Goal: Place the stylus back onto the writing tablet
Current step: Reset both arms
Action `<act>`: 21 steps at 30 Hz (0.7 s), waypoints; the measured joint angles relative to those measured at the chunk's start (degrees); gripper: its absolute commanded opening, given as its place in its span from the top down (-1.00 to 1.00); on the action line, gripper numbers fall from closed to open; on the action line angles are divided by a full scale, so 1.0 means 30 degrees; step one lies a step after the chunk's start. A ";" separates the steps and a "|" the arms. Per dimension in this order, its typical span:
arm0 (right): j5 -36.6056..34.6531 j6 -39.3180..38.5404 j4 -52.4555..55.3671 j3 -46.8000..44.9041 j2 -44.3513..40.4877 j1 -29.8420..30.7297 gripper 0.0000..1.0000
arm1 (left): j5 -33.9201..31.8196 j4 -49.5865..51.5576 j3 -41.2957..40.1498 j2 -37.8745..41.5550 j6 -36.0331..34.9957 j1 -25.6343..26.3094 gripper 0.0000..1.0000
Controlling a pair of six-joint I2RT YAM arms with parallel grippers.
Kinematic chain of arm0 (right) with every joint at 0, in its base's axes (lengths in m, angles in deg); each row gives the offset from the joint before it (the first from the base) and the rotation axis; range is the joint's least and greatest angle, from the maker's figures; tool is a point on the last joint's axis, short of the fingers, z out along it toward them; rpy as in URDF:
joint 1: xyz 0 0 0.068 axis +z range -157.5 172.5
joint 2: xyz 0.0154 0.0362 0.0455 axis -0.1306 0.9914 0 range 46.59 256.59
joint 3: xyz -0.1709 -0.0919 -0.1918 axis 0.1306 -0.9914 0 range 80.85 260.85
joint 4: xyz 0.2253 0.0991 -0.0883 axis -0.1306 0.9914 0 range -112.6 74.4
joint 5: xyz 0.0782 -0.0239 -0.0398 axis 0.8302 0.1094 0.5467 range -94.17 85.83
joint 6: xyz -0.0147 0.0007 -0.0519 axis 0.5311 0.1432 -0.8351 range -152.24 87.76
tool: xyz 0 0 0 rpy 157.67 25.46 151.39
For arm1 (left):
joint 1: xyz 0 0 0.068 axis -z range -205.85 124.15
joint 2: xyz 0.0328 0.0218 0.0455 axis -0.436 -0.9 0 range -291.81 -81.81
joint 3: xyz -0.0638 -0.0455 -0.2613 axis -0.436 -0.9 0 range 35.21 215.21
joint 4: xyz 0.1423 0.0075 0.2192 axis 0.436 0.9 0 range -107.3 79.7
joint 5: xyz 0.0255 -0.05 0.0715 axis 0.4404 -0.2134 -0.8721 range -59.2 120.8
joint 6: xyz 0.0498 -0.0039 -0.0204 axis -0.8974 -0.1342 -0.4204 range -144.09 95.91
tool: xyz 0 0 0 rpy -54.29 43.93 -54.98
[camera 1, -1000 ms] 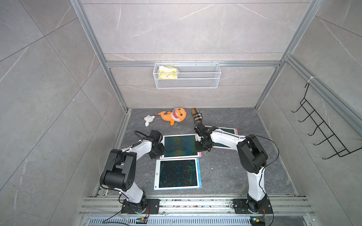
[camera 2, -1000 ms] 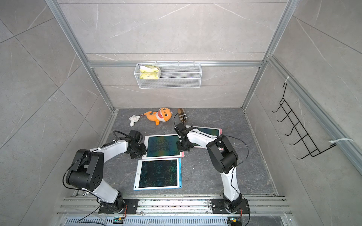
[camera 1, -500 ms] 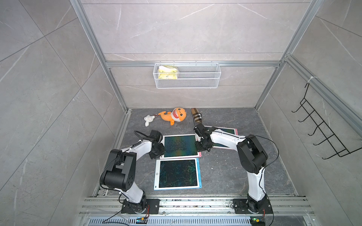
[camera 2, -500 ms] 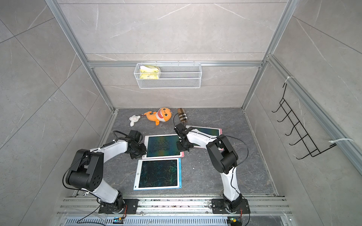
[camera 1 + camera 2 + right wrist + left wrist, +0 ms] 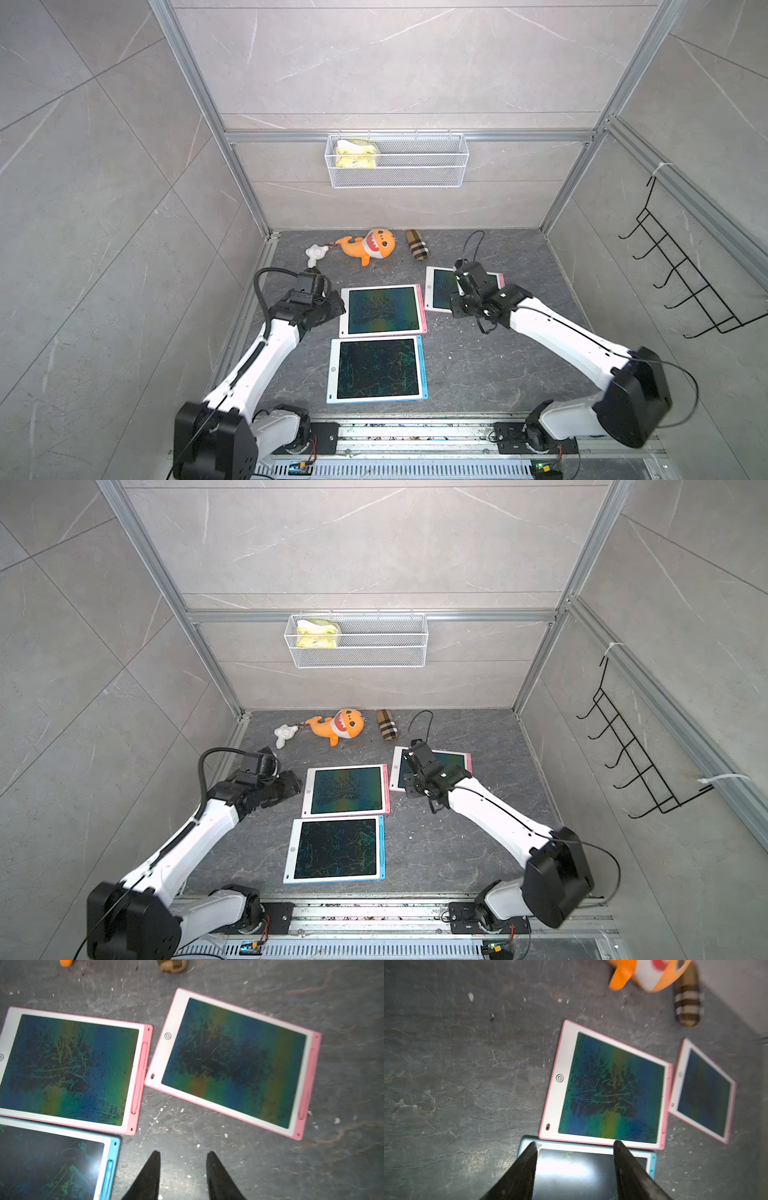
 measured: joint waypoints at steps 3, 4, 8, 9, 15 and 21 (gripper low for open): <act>-0.1326 -0.0940 -0.1435 -0.2739 -0.2929 -0.0248 0.10 | -0.0466 -0.1188 -0.1056 0.3308 -0.0911 0.0000 -0.62; -0.1865 -0.1290 -0.2040 -0.3796 -0.3993 -0.0357 0.07 | -0.0546 -0.1683 -0.1588 0.4597 -0.1370 0.0000 -0.64; -0.3461 -0.2557 -0.5253 -0.7191 -0.6819 -0.0794 -0.17 | -0.1311 -0.3993 -0.4022 0.8779 -0.3169 0.0000 -0.75; -0.3781 -0.2951 -0.6761 -0.8306 -0.7417 -0.0903 -0.90 | -0.1654 -0.4816 -0.4903 0.9901 -0.3745 0.0000 -0.81; -0.4932 -0.4845 -1.4229 -1.1861 -0.4852 -0.2149 -1.00 | -0.4226 -0.9413 -0.9632 1.4047 -0.5938 0.0000 -0.99; -0.5151 -0.5690 -1.9577 -1.1956 0.0678 -0.4692 -1.00 | -0.6630 -1.1650 -1.0673 1.2648 -0.7111 0.0000 -1.00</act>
